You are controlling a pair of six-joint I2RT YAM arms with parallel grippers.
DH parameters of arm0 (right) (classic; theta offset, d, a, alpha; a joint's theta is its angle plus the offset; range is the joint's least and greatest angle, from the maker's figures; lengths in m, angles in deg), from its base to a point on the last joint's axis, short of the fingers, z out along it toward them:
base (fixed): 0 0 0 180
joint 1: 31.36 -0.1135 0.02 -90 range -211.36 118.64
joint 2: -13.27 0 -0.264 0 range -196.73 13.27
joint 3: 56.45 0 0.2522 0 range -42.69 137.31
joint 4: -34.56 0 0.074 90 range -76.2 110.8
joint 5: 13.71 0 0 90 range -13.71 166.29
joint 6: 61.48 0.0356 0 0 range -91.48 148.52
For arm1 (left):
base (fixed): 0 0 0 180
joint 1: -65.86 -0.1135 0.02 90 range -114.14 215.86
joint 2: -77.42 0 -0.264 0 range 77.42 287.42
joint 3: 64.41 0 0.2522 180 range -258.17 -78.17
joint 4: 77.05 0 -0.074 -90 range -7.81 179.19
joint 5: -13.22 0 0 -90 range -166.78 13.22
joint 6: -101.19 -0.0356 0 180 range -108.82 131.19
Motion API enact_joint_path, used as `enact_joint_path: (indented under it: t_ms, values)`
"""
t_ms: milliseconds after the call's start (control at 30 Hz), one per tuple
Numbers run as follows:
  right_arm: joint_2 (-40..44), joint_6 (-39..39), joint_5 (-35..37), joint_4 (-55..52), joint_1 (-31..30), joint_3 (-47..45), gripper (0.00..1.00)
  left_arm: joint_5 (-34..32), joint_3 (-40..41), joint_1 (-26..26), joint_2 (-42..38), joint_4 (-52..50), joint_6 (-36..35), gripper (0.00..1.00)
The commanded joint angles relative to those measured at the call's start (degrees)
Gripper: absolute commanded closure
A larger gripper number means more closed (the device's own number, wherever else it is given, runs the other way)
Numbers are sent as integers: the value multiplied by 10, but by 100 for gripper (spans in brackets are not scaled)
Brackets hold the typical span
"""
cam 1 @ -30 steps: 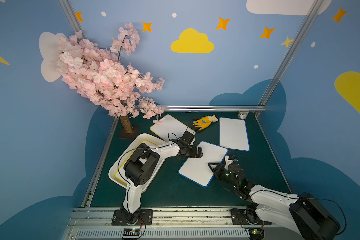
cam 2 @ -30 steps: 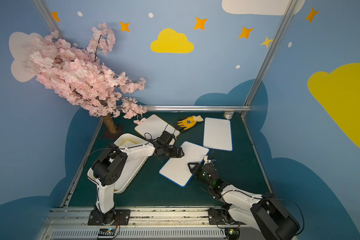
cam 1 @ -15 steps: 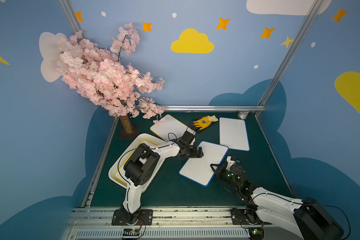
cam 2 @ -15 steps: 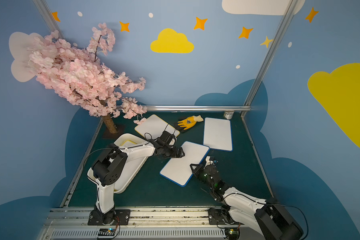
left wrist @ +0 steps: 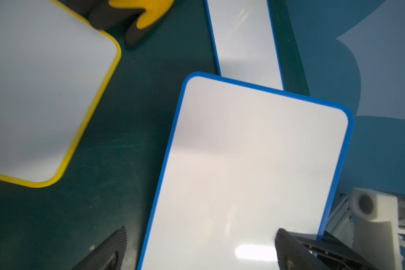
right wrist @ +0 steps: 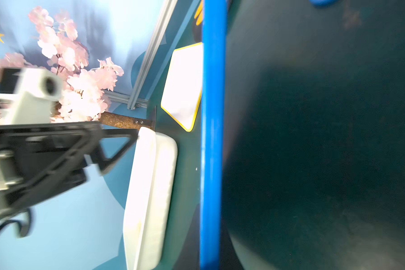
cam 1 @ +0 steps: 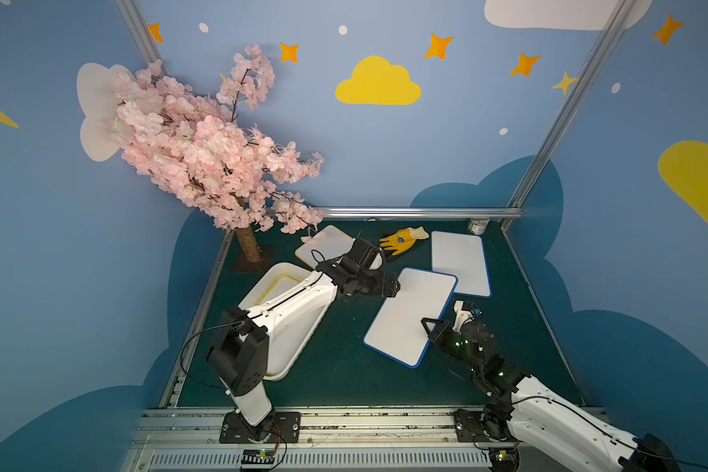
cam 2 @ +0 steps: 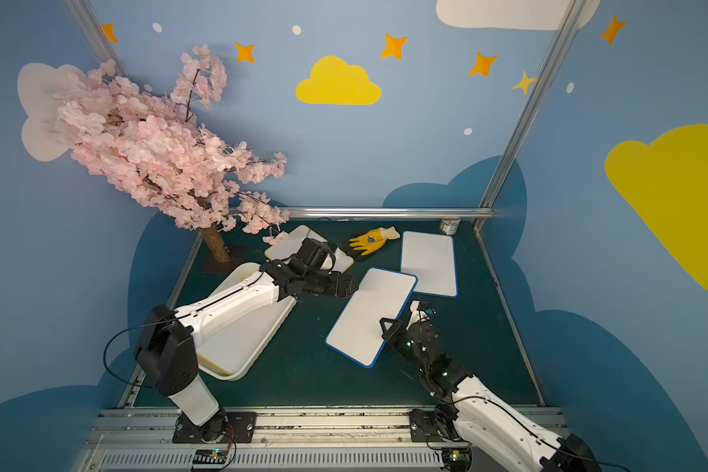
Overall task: Put the whiteboard into the storage box
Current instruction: Pick up the whiteboard at the center of the board.
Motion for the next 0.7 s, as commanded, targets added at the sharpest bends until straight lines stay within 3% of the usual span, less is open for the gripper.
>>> enact_joint_path:
  t_ms: [0, 300, 667]
  values:
    - [22, -60, 19, -57, -1, 70, 100, -53, -14, -6, -47, -105, -46, 0]
    - [-63, -71, 5, -32, -50, 181, 100, -117, -4, -50, -157, -200, -112, 0]
    - [-229, 16, 70, 24, -150, 338, 100, -44, 78, -252, -284, -91, -119, 0]
